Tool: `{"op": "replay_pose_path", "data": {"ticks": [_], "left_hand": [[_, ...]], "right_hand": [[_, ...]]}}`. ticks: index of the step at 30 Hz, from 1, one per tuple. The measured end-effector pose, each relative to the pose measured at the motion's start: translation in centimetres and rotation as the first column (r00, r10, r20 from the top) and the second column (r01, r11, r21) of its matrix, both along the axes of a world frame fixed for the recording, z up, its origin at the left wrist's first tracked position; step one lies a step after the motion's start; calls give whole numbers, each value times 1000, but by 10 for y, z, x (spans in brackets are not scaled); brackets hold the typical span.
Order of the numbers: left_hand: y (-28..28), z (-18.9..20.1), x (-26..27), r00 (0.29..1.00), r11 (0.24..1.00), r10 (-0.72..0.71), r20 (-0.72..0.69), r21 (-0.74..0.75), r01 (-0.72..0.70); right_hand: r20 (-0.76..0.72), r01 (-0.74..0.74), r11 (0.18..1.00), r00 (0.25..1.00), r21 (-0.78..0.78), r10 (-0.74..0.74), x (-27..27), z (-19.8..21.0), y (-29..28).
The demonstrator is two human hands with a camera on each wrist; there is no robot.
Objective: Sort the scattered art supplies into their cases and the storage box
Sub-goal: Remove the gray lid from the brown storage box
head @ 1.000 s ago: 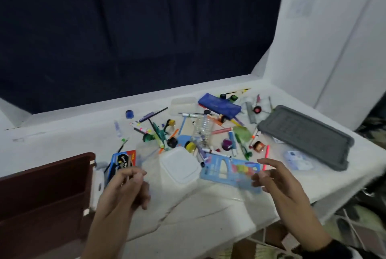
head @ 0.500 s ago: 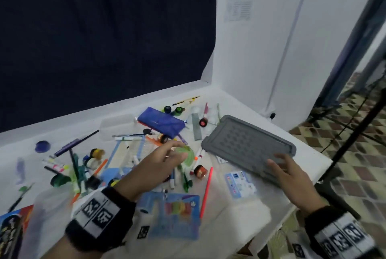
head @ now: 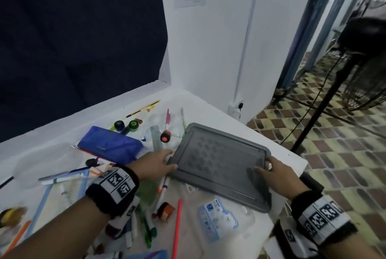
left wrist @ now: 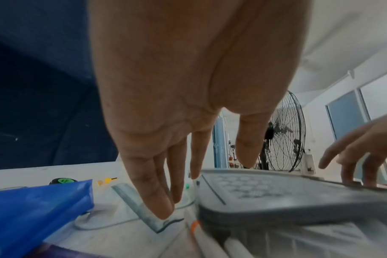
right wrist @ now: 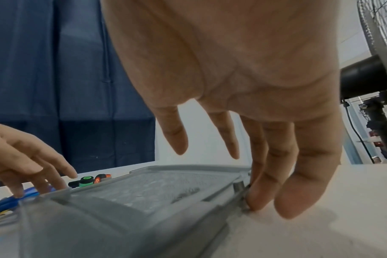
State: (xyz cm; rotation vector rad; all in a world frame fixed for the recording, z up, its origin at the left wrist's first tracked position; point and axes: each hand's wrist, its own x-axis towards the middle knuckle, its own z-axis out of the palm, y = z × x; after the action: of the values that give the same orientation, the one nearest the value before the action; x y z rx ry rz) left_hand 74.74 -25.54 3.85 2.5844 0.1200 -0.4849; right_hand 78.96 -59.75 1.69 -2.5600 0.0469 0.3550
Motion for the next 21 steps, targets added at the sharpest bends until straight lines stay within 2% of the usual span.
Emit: {"op": "replay_pose_path", "data": {"ticks": [2, 5, 8, 12, 15, 17, 19, 21], "left_hand": [[-2, -5, 6, 999, 999, -43, -11, 3, 43], [-5, -11, 10, 999, 998, -53, 8, 20, 53], [-7, -11, 9, 997, 1000, 20, 73, -2, -20], [-5, -3, 1, 974, 979, 183, 131, -112, -169], [-2, 16, -17, 944, 940, 293, 150, -227, -256], [3, 25, -38, 915, 916, 356, 191, -266, -301], [7, 32, -62, 875, 880, 426, 230, -331, -342], [4, 40, -91, 812, 809, 532, 240, -429, -403]], "right_hand": [[-23, 1, 1000, 1000, 16, 0, 3, 0, -1], [-43, -6, 993, 999, 122, 11, 9, -2, -3], [-26, 4, 977, 1000, 211, 1, 12, -5, -3], [16, 35, 951, 999, 308, -42, 21, -5, -5], [39, 9, 850, 999, 527, -35, 30, 11, -5], [63, -68, 769, 997, 636, 37, 34, 29, -2], [99, -162, 710, 987, 685, 130, 39, 43, 5], [132, -232, 635, 971, 737, 202, 42, 55, 17]]}}
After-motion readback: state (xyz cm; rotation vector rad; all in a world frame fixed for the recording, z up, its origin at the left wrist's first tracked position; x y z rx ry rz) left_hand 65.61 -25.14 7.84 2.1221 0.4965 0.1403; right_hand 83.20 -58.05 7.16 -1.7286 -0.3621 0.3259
